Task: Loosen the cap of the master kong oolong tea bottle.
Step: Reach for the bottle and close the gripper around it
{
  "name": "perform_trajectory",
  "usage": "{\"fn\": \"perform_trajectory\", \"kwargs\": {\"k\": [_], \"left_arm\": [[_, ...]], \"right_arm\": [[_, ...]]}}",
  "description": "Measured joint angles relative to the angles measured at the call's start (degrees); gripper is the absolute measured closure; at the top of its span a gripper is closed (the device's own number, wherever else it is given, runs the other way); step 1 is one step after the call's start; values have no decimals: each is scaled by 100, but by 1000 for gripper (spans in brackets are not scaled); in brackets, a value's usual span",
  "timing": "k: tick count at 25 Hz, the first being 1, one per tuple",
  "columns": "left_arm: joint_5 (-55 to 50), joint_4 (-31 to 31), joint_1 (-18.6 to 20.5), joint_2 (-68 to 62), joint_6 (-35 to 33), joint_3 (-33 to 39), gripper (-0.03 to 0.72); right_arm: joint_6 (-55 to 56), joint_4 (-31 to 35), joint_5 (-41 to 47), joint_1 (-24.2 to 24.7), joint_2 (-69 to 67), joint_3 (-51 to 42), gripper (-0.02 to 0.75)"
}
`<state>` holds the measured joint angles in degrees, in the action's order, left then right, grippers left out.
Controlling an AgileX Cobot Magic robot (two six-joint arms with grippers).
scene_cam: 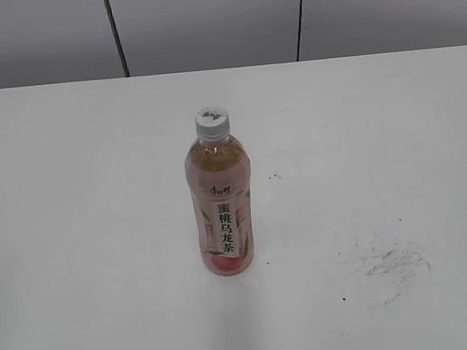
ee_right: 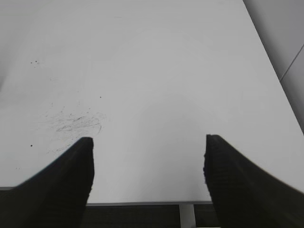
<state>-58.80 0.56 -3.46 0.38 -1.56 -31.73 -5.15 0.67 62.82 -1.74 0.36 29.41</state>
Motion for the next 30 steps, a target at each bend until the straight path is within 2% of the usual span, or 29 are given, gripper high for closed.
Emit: {"fn": "perform_trajectory", "kwargs": {"k": [4,14,21,25,30], "left_arm": [[186,-12,-199,-77,0,-87,253],[2933,-153,-792,-1377,0,1,253],[5146,-382,-852,-3368,0,239,253],[6425,-977,-878,-4978,0,239,253],[8093,-1181,-1162,-6469,11,247,253]], "right_arm": [[0,0,0,0,0,0,194],[0,0,-5,0,-92,5,194],[0,-2,-555,0,-756,128,194],[0,62,-1107,0,-1202,128,194],[0,80,-1504,0,-1724,135,194]]}}
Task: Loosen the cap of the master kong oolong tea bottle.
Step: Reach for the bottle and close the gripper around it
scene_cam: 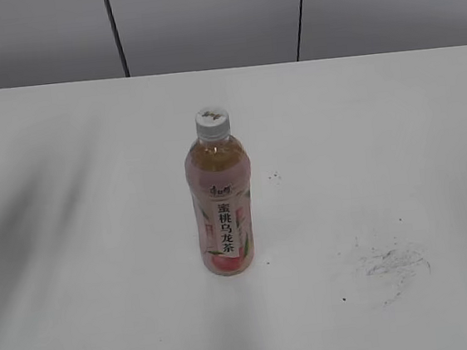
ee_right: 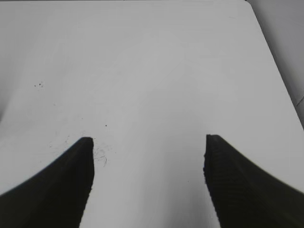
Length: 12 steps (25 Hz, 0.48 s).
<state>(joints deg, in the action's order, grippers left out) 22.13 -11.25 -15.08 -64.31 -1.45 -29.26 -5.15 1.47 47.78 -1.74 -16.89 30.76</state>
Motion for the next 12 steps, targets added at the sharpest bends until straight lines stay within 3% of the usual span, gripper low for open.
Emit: {"fn": "perform_trajectory", "kwargs": {"k": [7,12], "left_arm": [[2126,665,-84,-1969,31,0,253],[2645,1693,-84,-2816,145,0,264]], "right_arm": [[0,338,-208,0,-452,0,194],[0,699,-232,0,-664,0,194]]}}
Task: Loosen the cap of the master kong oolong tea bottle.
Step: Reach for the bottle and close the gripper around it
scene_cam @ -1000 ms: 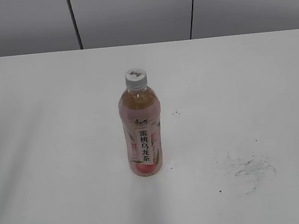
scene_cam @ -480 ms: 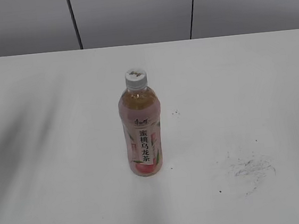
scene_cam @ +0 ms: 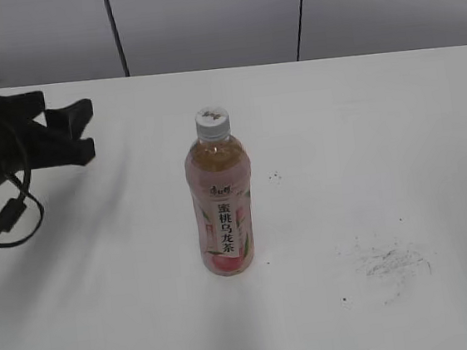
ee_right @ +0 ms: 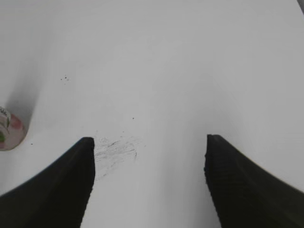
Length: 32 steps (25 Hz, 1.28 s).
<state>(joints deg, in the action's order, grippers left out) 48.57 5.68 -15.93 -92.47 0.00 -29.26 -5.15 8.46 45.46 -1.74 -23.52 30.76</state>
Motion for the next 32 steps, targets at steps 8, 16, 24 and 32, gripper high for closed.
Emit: {"fn": "perform_trajectory", "kwargs": {"k": [8,16,24,32], "left_arm": [[-157,1960,0,-76,1109,190,299],[467,2876,0,-70,1730,820,132],[1467,2896,0,-67,1736,1367,111],[1865,3179,0,-60,1943,1368,125]], "right_arm": [[0,61,-36,0,-588,96,194],[0,56,-198,0,-1093,108,194],[0,61,-213,0,-1412,108,194],[0,57,-242,0,-1412,112,194]]}}
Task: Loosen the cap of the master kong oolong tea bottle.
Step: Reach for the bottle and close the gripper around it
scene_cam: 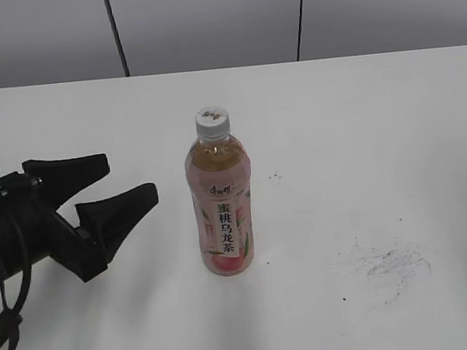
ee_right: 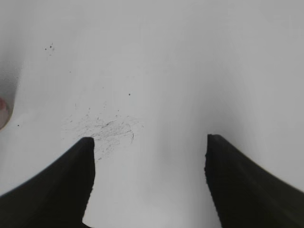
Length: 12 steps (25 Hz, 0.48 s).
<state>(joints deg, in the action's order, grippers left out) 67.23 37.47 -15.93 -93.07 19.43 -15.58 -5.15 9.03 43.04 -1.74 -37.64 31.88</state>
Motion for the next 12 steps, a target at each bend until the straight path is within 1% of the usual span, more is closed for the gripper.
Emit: {"fn": "perform_trajectory", "kwargs": {"k": [9,12], "left_arm": [[33,73,0,0,12,0,125],[42,339,0,0,18,0,93]], "right_arm": [[0,-7,-27,0,0,0,194],[0,-7,-27,0,0,0,194]]}}
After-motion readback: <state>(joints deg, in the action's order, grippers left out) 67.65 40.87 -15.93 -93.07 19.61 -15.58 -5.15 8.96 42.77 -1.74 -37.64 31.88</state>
